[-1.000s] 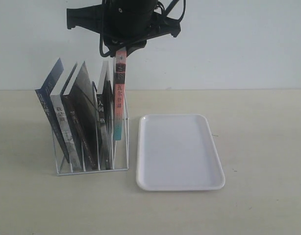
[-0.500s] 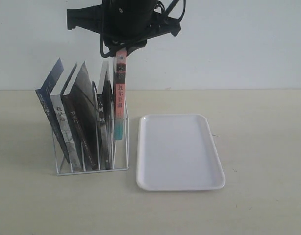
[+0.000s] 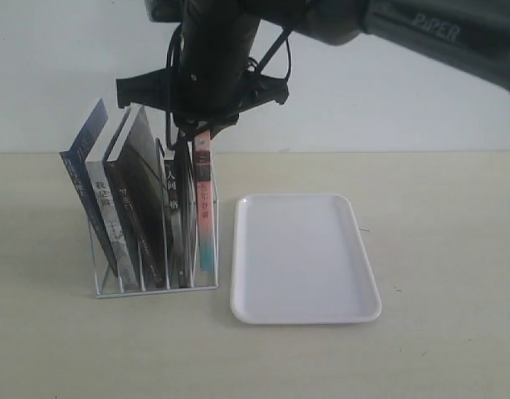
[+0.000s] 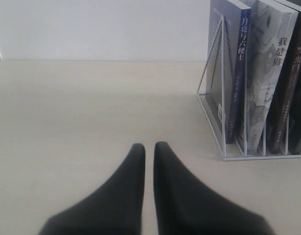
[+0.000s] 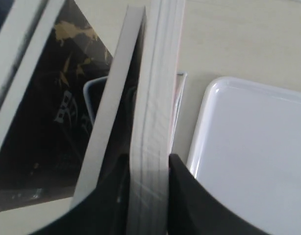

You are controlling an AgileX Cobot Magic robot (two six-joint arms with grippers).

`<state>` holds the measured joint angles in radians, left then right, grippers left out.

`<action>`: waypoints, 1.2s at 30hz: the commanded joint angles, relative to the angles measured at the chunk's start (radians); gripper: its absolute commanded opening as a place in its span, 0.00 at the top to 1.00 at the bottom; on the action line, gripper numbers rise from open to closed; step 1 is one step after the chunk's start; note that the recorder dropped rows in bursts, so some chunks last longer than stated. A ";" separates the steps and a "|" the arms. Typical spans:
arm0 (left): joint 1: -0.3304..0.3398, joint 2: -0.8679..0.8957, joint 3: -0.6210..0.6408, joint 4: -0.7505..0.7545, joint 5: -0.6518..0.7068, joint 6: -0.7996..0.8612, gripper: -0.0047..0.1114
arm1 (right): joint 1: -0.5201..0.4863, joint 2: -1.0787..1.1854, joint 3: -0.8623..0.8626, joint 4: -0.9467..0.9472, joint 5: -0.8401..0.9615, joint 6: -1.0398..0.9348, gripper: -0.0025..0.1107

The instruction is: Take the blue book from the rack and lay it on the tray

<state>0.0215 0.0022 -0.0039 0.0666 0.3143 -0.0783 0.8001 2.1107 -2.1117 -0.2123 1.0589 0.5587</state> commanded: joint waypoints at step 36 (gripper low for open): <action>-0.008 -0.002 0.004 0.003 -0.008 0.004 0.91 | -0.002 -0.143 -0.055 0.050 0.015 -0.197 0.98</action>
<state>0.0215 0.0022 -0.0039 0.0666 0.3143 -0.0783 0.8001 1.9786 -2.1611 -0.2188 1.0771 0.4287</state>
